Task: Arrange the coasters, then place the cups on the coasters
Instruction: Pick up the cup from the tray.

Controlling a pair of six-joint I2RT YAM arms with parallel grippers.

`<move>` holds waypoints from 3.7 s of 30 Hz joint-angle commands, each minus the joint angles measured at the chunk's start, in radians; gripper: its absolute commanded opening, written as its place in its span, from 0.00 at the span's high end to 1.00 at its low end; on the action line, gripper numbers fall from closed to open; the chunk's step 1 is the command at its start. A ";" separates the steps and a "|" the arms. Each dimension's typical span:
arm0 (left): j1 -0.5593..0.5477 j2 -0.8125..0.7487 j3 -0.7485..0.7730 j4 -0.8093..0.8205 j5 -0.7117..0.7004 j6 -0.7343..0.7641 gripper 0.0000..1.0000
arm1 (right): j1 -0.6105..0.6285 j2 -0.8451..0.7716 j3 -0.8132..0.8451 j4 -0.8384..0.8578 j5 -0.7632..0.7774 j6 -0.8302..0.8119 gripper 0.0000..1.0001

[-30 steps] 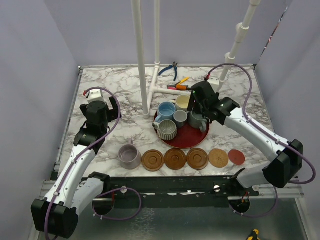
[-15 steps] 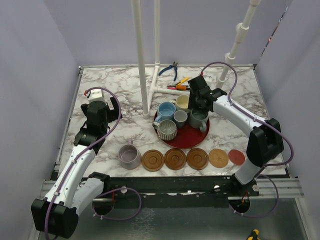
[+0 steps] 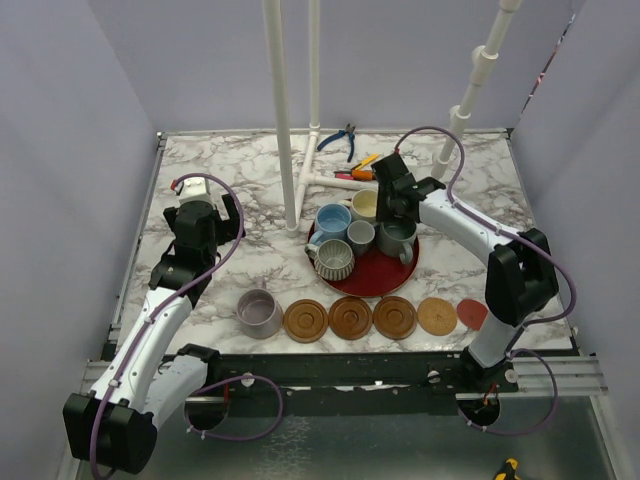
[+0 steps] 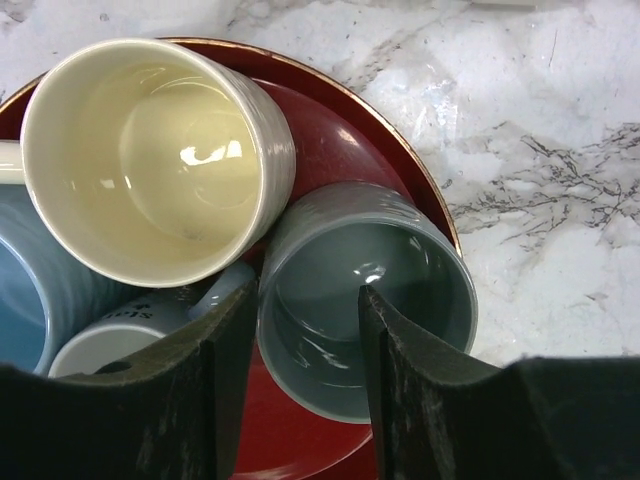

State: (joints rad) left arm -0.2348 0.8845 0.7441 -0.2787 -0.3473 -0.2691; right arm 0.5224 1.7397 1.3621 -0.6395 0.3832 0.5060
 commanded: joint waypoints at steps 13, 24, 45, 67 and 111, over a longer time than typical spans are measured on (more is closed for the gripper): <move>0.007 0.010 0.003 -0.002 0.018 0.013 0.01 | -0.001 0.068 -0.011 0.071 -0.071 -0.071 0.67; 0.007 0.011 0.003 -0.002 0.021 0.014 0.01 | -0.001 -0.023 -0.008 0.038 -0.128 -0.196 1.00; 0.006 0.019 0.001 0.000 0.049 0.006 0.01 | 0.098 -0.193 -0.231 0.013 -0.217 -0.484 0.74; 0.006 -0.009 0.001 -0.001 0.078 0.002 0.01 | 0.111 -0.393 -0.192 -0.222 0.093 0.575 0.29; 0.007 -0.024 -0.002 -0.001 0.074 0.004 0.01 | -0.029 -0.266 -0.322 0.025 -0.007 0.482 0.83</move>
State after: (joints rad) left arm -0.2348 0.8650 0.7441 -0.2790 -0.2802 -0.2684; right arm 0.4950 1.4773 0.9932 -0.6235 0.3389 1.0710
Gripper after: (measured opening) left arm 0.991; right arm 0.232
